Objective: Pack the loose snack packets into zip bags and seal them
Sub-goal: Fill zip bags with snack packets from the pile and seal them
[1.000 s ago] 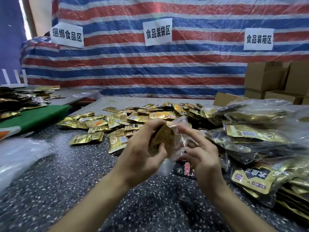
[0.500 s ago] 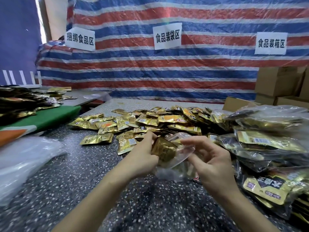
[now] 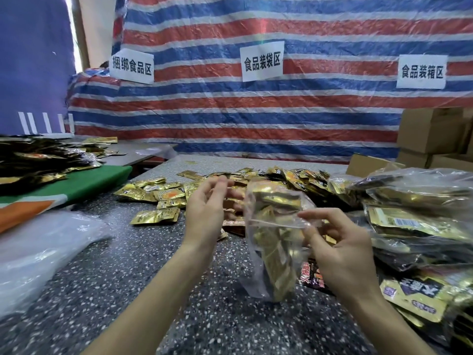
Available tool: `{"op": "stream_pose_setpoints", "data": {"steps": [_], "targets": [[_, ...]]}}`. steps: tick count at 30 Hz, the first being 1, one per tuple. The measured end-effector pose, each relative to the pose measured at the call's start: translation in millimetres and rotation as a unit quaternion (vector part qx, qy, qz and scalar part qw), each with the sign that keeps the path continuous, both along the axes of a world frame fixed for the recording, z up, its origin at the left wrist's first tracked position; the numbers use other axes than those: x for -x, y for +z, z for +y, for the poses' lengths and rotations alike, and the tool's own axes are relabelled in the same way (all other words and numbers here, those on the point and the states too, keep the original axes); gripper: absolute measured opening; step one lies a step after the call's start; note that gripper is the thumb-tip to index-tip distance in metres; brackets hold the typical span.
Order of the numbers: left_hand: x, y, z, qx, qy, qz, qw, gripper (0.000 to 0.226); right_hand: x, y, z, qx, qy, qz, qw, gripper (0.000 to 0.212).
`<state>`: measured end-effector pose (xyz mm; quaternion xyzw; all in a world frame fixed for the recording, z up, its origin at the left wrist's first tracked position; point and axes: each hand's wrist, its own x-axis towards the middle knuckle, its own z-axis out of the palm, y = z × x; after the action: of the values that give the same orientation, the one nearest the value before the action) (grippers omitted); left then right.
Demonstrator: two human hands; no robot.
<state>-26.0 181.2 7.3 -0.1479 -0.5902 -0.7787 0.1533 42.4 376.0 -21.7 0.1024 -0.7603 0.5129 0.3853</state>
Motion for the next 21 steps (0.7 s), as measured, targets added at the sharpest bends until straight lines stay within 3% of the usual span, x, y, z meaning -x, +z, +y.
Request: {"op": "stream_pose_setpoints", "data": {"steps": [2,3,5,8,10,15,18,21], "targets": [[21,-17,-8,0.181,0.133,0.021,0.974,0.009,1,-3,-1,-0.013,0.012,-0.003,1.000,0.031],[32,-28,-13,0.309,0.188,0.015,0.932,0.009,1,-4,-2,-0.013,0.013,0.005,1.000,0.032],[51,-53,-22,0.508,0.208,-0.035,0.835,0.039,1,-5,-2,-0.015,0.019,0.027,0.999,0.031],[64,-75,-31,0.617,0.119,-0.132,0.766,0.072,0,-4,-2,-0.033,0.049,0.049,0.997,0.029],[67,-81,-33,0.640,0.110,-0.152,0.745,0.076,-2,-4,-4,-0.040,0.060,0.058,0.996,0.031],[60,-74,-25,0.613,0.181,-0.122,0.760,0.070,-4,-2,-8,-0.025,0.093,0.058,0.994,0.036],[50,-67,-26,0.563,0.205,-0.063,0.798,0.039,-6,0,-8,-0.021,0.087,0.063,0.994,0.040],[47,-61,-33,0.434,0.230,-0.040,0.870,0.039,-7,1,-8,-0.016,0.083,0.066,0.994,0.041]]}}
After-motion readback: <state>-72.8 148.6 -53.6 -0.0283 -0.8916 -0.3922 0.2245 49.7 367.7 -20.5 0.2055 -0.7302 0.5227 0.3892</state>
